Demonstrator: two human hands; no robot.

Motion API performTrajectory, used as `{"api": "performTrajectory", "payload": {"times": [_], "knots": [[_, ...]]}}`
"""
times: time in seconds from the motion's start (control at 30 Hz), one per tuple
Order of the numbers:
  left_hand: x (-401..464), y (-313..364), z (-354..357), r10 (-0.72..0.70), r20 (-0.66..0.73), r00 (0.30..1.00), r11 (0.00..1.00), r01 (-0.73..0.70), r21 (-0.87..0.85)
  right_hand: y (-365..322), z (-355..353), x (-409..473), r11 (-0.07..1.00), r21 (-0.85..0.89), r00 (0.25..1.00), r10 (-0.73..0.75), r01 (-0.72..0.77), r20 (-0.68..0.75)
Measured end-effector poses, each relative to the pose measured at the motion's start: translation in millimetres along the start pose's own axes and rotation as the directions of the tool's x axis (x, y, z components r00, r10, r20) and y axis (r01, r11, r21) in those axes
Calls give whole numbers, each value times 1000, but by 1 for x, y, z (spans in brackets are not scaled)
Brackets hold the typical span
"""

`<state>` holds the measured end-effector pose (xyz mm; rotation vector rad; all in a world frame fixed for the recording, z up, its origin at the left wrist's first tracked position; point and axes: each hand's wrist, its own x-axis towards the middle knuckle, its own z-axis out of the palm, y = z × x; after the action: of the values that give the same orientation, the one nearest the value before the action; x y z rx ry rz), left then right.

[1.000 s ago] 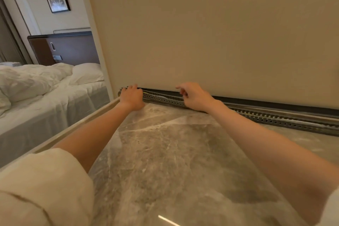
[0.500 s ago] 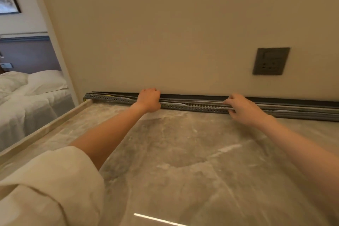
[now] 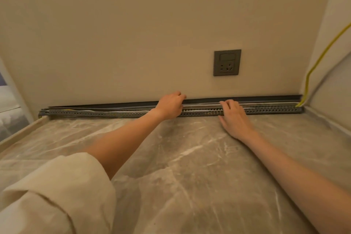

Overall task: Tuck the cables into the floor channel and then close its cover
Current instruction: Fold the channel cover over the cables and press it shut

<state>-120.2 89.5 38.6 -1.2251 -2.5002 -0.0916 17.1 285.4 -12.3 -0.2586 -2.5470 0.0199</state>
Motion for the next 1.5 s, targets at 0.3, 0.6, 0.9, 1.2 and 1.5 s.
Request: {"api": "performTrajectory", "payload": {"times": [0.3, 0.6, 0.9, 1.2, 1.5], "knots": [[30, 8, 21, -88, 32, 996, 989, 83, 124, 2, 6, 11, 983, -180, 997, -13, 26, 73], [36, 11, 33, -139, -17, 990, 950, 138, 279, 11, 20, 14, 996, -56, 996, 69, -66, 53], [20, 1, 19, -52, 11, 999, 932, 44, 360, 26, 13, 19, 831, 466, 951, 236, -304, 199], [-1, -19, 14, -59, -32, 998, 915, 67, 398, 83, -28, 17, -45, 814, 643, 590, -579, 489], [5, -20, 12, -146, 124, 981, 961, 112, 251, 110, -39, 12, -476, 761, 491, 582, -440, 648]]}}
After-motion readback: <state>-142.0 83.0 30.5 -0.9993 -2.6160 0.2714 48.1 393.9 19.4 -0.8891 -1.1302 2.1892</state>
